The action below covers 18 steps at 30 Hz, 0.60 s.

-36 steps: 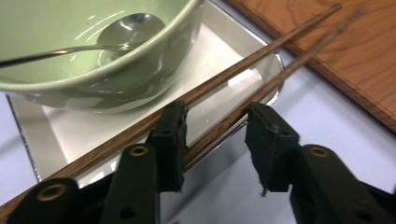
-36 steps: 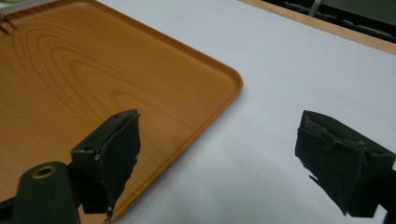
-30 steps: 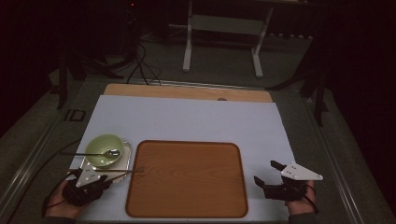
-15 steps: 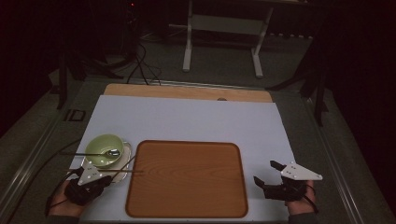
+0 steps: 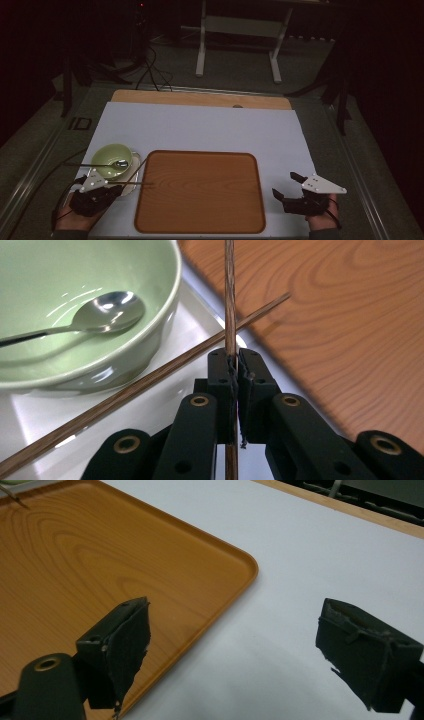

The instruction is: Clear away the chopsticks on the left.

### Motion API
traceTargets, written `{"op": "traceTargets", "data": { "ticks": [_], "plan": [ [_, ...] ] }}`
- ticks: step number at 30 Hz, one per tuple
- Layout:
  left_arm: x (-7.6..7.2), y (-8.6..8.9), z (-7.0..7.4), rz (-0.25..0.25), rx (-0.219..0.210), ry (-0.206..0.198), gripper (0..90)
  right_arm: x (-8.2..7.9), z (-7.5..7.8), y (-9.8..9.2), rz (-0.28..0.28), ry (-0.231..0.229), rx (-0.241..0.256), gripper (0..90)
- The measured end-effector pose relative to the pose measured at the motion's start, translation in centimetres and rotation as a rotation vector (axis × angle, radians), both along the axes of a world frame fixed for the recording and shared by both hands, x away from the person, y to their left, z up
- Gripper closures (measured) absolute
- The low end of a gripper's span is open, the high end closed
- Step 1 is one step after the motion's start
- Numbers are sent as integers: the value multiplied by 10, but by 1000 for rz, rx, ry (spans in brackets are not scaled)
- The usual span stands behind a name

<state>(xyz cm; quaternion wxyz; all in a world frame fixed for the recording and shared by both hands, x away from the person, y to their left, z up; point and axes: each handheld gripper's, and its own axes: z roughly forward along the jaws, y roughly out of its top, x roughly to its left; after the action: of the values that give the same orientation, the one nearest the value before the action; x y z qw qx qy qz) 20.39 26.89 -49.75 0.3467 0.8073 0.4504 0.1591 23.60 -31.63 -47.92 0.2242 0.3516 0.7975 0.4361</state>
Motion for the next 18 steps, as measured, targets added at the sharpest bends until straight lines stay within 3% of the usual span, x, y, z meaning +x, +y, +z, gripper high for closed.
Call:
{"op": "traceTargets", "data": {
  "ticks": [4, 18],
  "plan": [
    [0, -4, 6, 6, -33, -3, 862, -1, 1, -1, -7, -6, 3, 141],
    [0, -31, 31, 0, -83, -49, 863, -2, 2, -1, -8, -16, 7, 141]
  ]
}}
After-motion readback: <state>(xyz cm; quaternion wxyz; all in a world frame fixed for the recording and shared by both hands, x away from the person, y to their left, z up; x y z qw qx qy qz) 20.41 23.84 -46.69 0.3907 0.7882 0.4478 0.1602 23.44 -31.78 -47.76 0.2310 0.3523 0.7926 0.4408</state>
